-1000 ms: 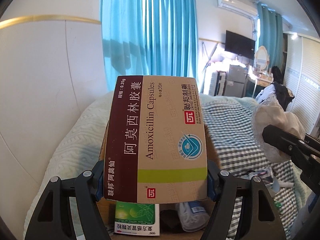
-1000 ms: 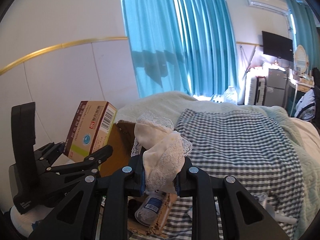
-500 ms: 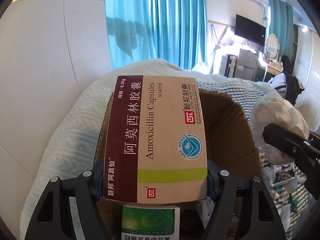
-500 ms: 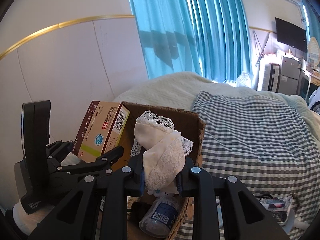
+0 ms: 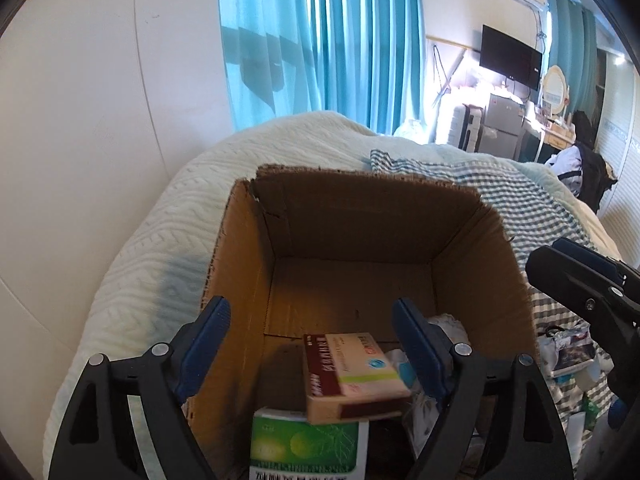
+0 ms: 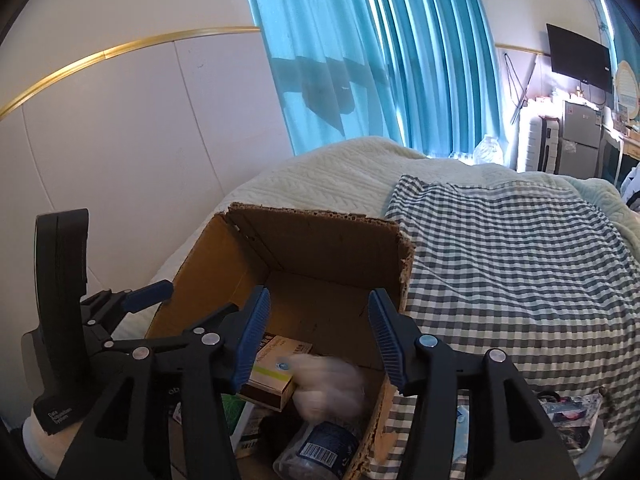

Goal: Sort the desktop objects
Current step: 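Open the left gripper to drop the Amoxicillin box while the right drops the cloth, then move both grippers back over the pile of items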

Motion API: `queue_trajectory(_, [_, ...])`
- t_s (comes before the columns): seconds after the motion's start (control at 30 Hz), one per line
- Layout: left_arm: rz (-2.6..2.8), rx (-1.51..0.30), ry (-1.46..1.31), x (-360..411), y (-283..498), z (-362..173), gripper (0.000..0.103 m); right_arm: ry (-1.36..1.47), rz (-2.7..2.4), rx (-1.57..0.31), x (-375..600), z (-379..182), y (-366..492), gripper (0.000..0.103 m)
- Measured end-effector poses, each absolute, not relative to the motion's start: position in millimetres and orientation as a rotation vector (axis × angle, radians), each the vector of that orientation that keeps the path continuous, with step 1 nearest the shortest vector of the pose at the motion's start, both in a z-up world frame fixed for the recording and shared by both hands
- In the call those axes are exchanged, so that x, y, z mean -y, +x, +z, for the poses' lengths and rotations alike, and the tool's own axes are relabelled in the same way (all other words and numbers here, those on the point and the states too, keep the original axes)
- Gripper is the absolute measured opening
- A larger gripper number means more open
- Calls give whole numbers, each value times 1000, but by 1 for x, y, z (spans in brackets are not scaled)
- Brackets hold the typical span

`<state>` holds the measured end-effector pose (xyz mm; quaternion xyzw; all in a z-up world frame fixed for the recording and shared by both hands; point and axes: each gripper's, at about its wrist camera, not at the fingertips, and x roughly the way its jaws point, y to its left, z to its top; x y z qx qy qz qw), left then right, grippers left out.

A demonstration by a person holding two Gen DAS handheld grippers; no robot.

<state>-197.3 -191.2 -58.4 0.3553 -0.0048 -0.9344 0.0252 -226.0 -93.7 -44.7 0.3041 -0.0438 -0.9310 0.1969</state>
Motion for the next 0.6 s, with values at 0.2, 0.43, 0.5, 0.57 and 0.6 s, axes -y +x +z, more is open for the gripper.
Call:
queue_trajectory(0.2, [-2909,-4,1037,190,-184,-32,86,793,-2653,126,86,-15,-202,60])
queue_trajectory(0.43, [-2944,-36,941,179,-158,3,97,703,-2715,140,67,22,-166,79])
queue_trajectory(0.5, [-2947,-43,883,176,-149,14,103,668,-2742,140,61,32,-154,85])
queue_trajectory(0.57, [-2959,-65,828,174,-141,24,103,639,-2769,140,55,41,-145,95])
queue_trajectory(0.6, [-2967,-77,804,172,-136,30,103,623,-2780,141,52,46,-139,96])
